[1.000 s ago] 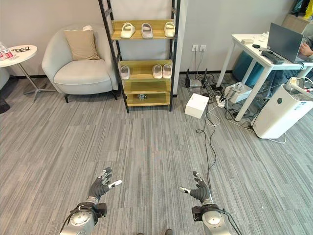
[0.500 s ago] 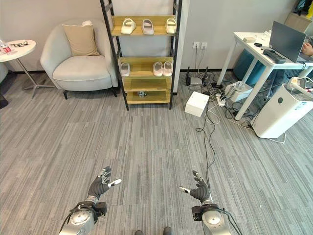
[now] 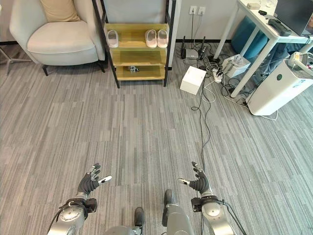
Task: Arrange the slippers neatly on the shoe rack.
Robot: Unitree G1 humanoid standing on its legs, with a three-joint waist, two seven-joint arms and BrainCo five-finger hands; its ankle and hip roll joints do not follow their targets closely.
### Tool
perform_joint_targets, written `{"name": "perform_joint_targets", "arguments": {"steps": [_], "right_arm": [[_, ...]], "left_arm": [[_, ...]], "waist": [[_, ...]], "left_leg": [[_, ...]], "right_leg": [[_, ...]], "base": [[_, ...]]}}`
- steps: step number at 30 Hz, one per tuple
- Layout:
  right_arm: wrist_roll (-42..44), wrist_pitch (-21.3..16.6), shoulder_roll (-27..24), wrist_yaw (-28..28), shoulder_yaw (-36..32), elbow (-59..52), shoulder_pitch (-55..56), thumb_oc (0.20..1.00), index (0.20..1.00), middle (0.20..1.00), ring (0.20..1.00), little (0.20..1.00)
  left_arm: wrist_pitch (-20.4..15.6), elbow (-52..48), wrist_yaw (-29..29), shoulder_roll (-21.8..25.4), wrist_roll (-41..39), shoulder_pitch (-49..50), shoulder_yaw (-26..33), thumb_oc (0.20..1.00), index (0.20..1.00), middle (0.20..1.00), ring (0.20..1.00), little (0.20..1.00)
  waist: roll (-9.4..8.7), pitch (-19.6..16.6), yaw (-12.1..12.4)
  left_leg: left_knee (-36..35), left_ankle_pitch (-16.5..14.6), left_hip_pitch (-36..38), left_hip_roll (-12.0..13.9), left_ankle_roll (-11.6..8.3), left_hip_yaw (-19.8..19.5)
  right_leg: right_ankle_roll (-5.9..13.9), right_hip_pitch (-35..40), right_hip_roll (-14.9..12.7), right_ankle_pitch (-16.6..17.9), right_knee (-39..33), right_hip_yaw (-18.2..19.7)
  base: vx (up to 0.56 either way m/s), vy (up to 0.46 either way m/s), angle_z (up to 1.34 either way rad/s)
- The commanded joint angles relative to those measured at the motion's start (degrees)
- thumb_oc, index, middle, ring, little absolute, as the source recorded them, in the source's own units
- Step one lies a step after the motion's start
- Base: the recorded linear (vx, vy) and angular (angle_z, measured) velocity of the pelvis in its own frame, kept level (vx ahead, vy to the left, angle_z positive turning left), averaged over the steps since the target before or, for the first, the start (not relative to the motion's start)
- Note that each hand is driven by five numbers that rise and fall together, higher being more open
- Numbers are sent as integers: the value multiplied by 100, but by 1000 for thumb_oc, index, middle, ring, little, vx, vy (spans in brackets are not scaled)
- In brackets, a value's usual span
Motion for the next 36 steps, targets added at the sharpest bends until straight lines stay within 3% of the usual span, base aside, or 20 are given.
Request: {"name": "perform_joint_targets", "arguments": {"steps": [1, 5, 9, 10, 12, 13, 15, 16, 17, 18, 19, 20, 21, 22, 23, 28, 30, 32, 35, 36], "right_arm": [[-45, -219, -127, -54, -93, -281, -180, 1000, 1000, 1000, 1000, 1000], [16, -269, -291, 137, -123, -340, 65, 1000, 1000, 1000, 1000, 1000], [136, -321, -439, 326, -94, -329, 250, 1000, 1000, 1000, 1000, 1000], [136, -321, -440, 326, -94, -329, 250, 1000, 1000, 1000, 1000, 1000], [321, -350, -484, 405, -118, -262, 279, 1000, 1000, 1000, 1000, 1000], [335, -331, -496, 406, -123, -227, 289, 1000, 1000, 1000, 1000, 1000], [357, -289, -517, 376, -108, -197, 268, 1000, 1000, 1000, 1000, 1000], [357, -290, -517, 376, -107, -196, 268, 1000, 1000, 1000, 1000, 1000], [389, -288, -529, 392, -98, -195, 281, 1000, 1000, 1000, 1000, 1000], [389, -288, -528, 392, -97, -195, 283, 1000, 1000, 1000, 1000, 1000], [382, -290, -527, 405, -99, -164, 289, 1000, 1000, 1000, 1000, 1000], [371, -291, -516, 385, -109, -142, 288, 1000, 1000, 1000, 1000, 1000], [370, -291, -517, 385, -109, -143, 291, 1000, 1000, 1000, 1000, 1000], [334, -286, -532, 334, -127, -76, 275, 1000, 1000, 1000, 1000, 1000], [332, -288, -534, 283, -134, -31, 227, 1000, 1000, 1000, 1000, 1000], [331, -241, -445, 276, -162, 98, 233, 1000, 1000, 1000, 1000, 1000], [187, -206, -355, 360, -103, 67, 315, 1000, 1000, 1000, 1000, 1000], [194, -172, -269, 405, -59, 56, 311, 1000, 1000, 1000, 1000, 1000], [278, -184, -123, 487, 16, 85, 317, 1000, 1000, 1000, 1000, 1000], [263, -171, -76, 505, 33, 78, 281, 1000, 1000, 1000, 1000, 1000]], "left_arm": [[-351, -431, 41, 1, 344, -309, 149, 1000, 1000, 1000, 1000, 1000], [-400, -597, -56, -69, 380, -368, -15, 1000, 1000, 1000, 1000, 1000], [-413, -899, -217, -48, 186, -179, -40, 1000, 1000, 1000, 1000, 1000], [-413, -899, -217, -48, 186, -179, -40, 1000, 1000, 1000, 1000, 1000], [-381, -949, -300, -21, 108, -105, -35, 1000, 1000, 1000, 1000, 1000], [-360, -989, -307, -1, 120, -70, -11, 1000, 1000, 1000, 1000, 1000], [-341, -1085, -310, -6, 101, -27, 15, 1000, 1000, 1000, 1000, 1000], [-340, -1086, -310, -6, 101, -26, 16, 1000, 1000, 1000, 1000, 1000], [-350, -1128, -326, -8, 96, 39, 35, 1000, 1000, 1000, 1000, 1000], [-350, -1129, -326, -7, 95, 41, 35, 1000, 1000, 1000, 1000, 1000], [-352, -1135, -338, -12, 103, 78, 33, 1000, 1000, 1000, 1000, 1000], [-329, -1139, -318, -27, 139, 100, -16, 1000, 1000, 1000, 1000, 1000], [-329, -1139, -318, -27, 139, 103, -17, 1000, 1000, 1000, 1000, 1000], [-290, -1148, -264, -25, 227, 98, -14, 1000, 1000, 1000, 1000, 1000], [-301, -1131, -223, -35, 265, 58, -10, 1000, 1000, 1000, 1000, 1000], [-338, -1068, -183, -33, 344, 49, 0, 1000, 1000, 1000, 1000, 1000], [-313, -1092, -172, -8, 343, 119, 4, 1000, 1000, 1000, 1000, 1000], [-300, -1008, -179, 18, 309, 92, -33, 1000, 1000, 1000, 1000, 1000], [-256, -994, -254, 171, 354, 54, -134, 1000, 1000, 1000, 1000, 1000], [-236, -986, -255, 218, 377, 19, -147, 1000, 1000, 1000, 1000, 1000]], "waist": [[25, 94, -36], [51, -90, -182], [171, -150, -179], [172, -152, -181], [195, -42, -128], [181, -12, -92], [146, 68, -27], [147, 72, -27], [75, 103, 6], [65, 106, 7], [11, 93, 8], [-48, 56, -1], [-69, 63, -4], [-25, 25, -62], [1, 11, -83], [1, -103, -89], [-14, -289, -45], [-97, -408, 13], [-242, -513, 9], [-266, -457, -5]], "left_leg": [[57, -1272, 837, 58, -211, -188], [255, -1484, 1169, 255, -419, -330], [1943, -546, 633, 435, -736, -398], [1951, -550, 627, 436, -737, -400], [3780, 169, -161, 428, -917, -488], [4074, 195, -317, 461, -902, -442], [4270, -215, -745, 434, -699, -342], [4272, -219, -741, 436, -698, -341], [3825, -595, -973, 340, -594, -312], [3799, -587, -951, 330, -591, -306], [3293, -808, -1045, 250, -532, -307], [1950, -797, -1097, 203, -518, -375], [1837, -741, -1029, 181, -516, -375], [559, -151, -999, 225, -594, -535], [78, -90, -1093, 227, -636, -585], [-47, -181, -1330, 221, -688, -518], [-47, 279, -1171, 169, -660, -557], [-47, 274, -987, 85, -545, -483], [73, -148, -616, -169, -172, -432], [110, -349, -391, -288, 5, -430]], "right_leg": [[217, 628, 286, -60, -540, -157], [25, 832, 391, 136, -461, -34], [-296, 1335, 546, -121, -388, -30], [-296, 1333, 546, -121, -388, -33], [-574, 1719, 641, -343, -397, 27], [-648, 1823, 651, -435, -381, 64], [-679, 2005, 596, -543, -362, 87], [-678, 2008, 597, -547, -358, 87], [-664, 2166, 505, -640, -353, 68], [-660, 2175, 494, -646, -352, 71], [-616, 2222, 418, -709, -360, 22], [-607, 2361, 374, -828, -328, -102], [-604, 2376, 351, -837, -323, -105], [-630, 2429, 396, -988, -240, -242], [-639, 2520, 435, -1066, -216, -293], [-569, 2819, 458, -1170, -126, -237], [-445, 2980, 297, -1207, -7, -144], [-295, 2920, 104, -1108, 330, -39], [48, 2421, -234, -275, 1856, 100], [157, 2015, -409, 251, 2891, 70]], "base": [[464, -223, -15], [533, -277, 12], [480, -291, 43], [241, -167, 14], [377, -257, -10], [412, -258, -17], [236, -125, -5], [260, -90, -6], [190, -57, -14], [291, -75, -7], [288, -44, -3], [289, -47, 7], [390, -16, 36], [314, 33, 41], [442, 68, 30], [392, 132, 0], [673, 310, -33], [737, 357, -13], [583, 328, -13], [449, 322, 19]]}}
